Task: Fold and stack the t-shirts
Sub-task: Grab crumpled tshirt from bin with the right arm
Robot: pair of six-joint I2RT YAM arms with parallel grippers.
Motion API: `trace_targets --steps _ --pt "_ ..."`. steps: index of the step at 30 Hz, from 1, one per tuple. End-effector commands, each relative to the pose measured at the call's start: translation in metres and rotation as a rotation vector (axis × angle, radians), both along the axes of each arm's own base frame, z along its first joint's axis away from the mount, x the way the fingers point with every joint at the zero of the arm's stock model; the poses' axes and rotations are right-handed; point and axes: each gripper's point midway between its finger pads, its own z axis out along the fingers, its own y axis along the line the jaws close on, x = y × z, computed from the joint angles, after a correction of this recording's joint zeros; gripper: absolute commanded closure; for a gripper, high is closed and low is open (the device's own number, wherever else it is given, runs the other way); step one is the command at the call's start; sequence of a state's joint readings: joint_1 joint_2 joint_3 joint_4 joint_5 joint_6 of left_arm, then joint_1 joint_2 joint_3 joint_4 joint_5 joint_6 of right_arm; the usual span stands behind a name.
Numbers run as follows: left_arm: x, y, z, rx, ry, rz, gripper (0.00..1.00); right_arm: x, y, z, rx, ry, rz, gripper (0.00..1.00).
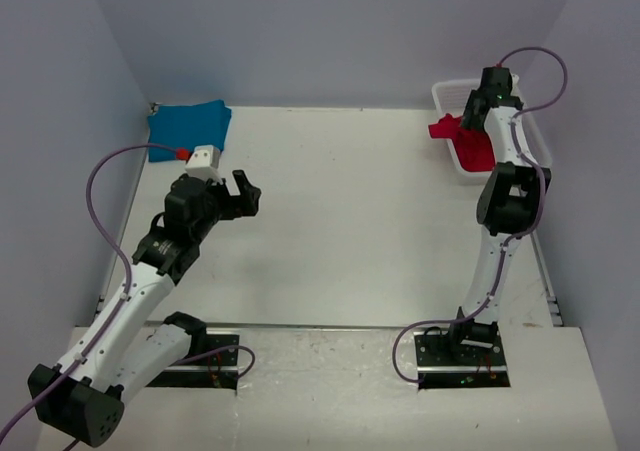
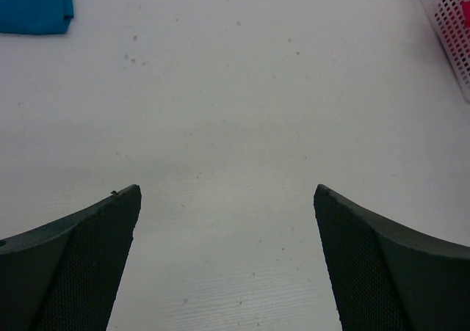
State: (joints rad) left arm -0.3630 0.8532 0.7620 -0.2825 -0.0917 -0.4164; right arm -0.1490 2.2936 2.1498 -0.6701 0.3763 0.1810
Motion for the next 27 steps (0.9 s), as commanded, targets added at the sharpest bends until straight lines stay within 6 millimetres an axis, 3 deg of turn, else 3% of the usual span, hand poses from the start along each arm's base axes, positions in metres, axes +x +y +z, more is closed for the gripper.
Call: trace_targets --steps 1,7,9,11,12,14,15,16,18,22,23,26,27 --pt "0.000 0.007 0.016 0.041 -0.024 0.022 0.00 -0.001 0.007 -0.027 0.001 0.068 0.024 0.15" --pt "-0.006 0.004 0.030 0.026 -0.034 -0.004 0.00 0.002 0.010 -0.035 0.024 0.088 0.031 0.22" --pt "-0.007 0.005 0.037 0.026 -0.042 -0.001 0.00 0.007 0.011 -0.031 0.027 0.085 0.043 0.27" --pt "-0.008 0.005 0.041 0.030 -0.044 -0.005 0.00 0.006 0.011 -0.042 0.034 0.117 0.044 0.37" --pt "-0.008 0.006 0.044 0.029 -0.053 -0.004 0.00 0.011 0.010 -0.034 0.029 0.097 0.038 0.63" --pt "-0.008 0.006 0.045 0.032 -0.056 -0.003 0.00 0.017 0.010 -0.027 0.023 0.064 0.037 0.91" --pt "-0.008 0.006 0.041 0.034 -0.049 -0.003 0.00 0.017 0.011 -0.029 0.023 0.061 0.042 1.00" --pt "-0.007 0.006 0.039 0.034 -0.045 -0.004 0.00 0.026 0.009 -0.006 0.002 -0.019 0.037 1.00" --pt "-0.008 0.002 0.028 0.023 -0.022 -0.016 0.00 0.029 0.011 0.002 -0.014 -0.065 0.037 1.00" --pt "-0.004 0.004 0.012 0.006 -0.002 0.022 0.00 0.045 0.025 0.066 -0.072 -0.250 0.018 1.00" --pt "-0.003 0.006 0.010 0.000 0.006 0.041 0.00 0.043 0.030 0.093 -0.093 -0.301 0.019 1.00" --pt "0.001 0.010 -0.002 0.005 0.043 0.085 0.00 0.042 0.050 0.145 -0.149 -0.405 0.032 1.00" --pt "0.003 0.015 -0.009 0.018 0.073 0.118 0.00 0.035 0.050 0.176 -0.182 -0.453 0.026 1.00"
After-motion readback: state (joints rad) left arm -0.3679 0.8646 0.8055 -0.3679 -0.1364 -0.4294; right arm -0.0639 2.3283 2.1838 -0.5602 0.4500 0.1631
